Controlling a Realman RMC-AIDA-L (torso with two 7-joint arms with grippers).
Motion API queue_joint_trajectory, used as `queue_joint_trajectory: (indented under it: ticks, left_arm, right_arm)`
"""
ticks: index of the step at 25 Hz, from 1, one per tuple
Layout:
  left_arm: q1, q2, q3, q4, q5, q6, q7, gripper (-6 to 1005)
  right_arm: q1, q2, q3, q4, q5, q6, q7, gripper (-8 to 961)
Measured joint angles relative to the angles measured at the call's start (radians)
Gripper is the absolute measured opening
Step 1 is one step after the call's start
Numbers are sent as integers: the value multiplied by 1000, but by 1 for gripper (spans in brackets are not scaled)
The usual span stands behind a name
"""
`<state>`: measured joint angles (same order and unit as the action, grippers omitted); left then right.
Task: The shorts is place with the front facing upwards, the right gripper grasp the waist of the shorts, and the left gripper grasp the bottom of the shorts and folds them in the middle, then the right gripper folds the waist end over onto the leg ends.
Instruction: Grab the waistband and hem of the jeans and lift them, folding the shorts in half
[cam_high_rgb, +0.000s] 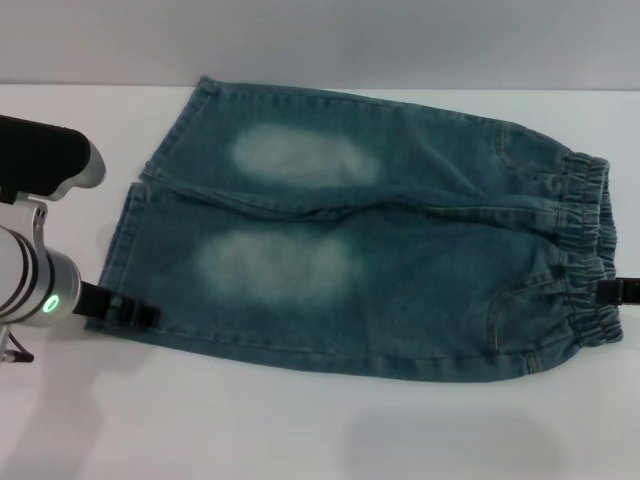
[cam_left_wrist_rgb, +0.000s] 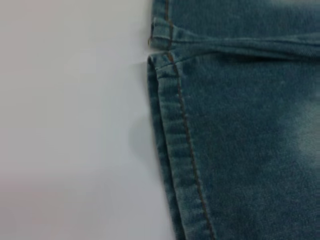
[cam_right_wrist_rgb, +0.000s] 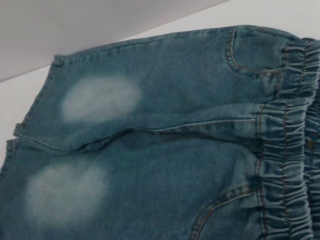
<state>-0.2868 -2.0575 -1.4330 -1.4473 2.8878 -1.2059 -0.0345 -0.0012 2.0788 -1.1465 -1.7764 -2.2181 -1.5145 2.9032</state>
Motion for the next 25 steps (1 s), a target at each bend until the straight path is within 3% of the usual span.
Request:
queue_joint_trajectory:
  ticks: [19,25]
  left_arm:
    - [46,1,2,-122,1,-71,12,544]
    - [44,0,4,-132,1,-68,12,283]
  right_arm:
    - [-4,3,-12,16,6,2,-7,695]
    - [-3,1,-9,20,6,2,-10,690]
